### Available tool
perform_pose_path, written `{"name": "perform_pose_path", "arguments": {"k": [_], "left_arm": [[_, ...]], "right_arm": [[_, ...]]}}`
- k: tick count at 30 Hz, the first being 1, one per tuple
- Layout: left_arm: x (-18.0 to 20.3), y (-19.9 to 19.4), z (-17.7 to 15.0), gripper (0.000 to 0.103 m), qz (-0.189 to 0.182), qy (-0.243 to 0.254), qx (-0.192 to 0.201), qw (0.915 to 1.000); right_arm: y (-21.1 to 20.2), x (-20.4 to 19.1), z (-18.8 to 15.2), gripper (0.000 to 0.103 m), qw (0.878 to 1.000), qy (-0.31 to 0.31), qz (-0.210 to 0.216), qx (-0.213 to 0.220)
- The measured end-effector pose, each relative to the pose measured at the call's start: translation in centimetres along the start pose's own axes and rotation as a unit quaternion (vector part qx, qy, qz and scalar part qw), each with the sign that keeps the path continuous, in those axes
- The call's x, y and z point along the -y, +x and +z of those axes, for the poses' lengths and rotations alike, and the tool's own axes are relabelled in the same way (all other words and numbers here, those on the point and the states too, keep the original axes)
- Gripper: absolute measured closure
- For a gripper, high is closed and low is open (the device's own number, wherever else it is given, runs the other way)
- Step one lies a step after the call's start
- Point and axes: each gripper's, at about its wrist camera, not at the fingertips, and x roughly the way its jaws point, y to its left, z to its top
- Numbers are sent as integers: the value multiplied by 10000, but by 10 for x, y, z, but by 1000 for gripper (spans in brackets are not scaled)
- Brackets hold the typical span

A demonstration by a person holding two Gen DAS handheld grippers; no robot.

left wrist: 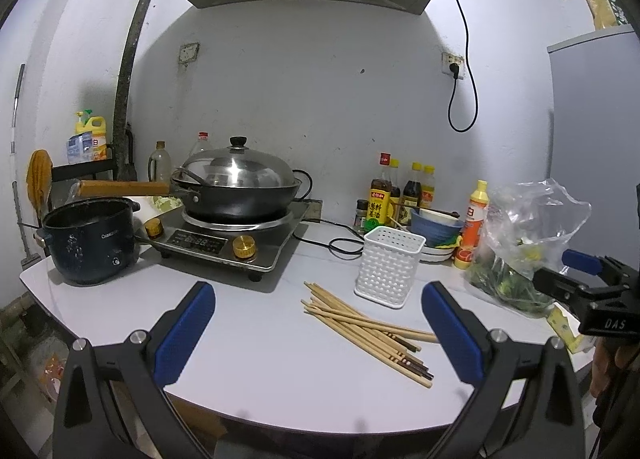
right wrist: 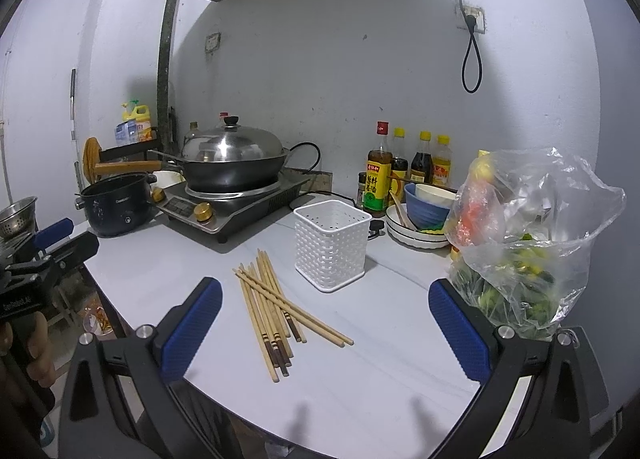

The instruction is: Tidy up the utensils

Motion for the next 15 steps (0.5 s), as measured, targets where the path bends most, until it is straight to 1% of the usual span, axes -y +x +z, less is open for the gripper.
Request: {"name": "perform_pose_path", "arguments": {"k": [15], "left_arm": [[-1, -5, 4, 0, 21, -7, 89, 10000]], "right_arm": [[-7, -1, 3, 0, 9999, -26, 2, 122]]}}
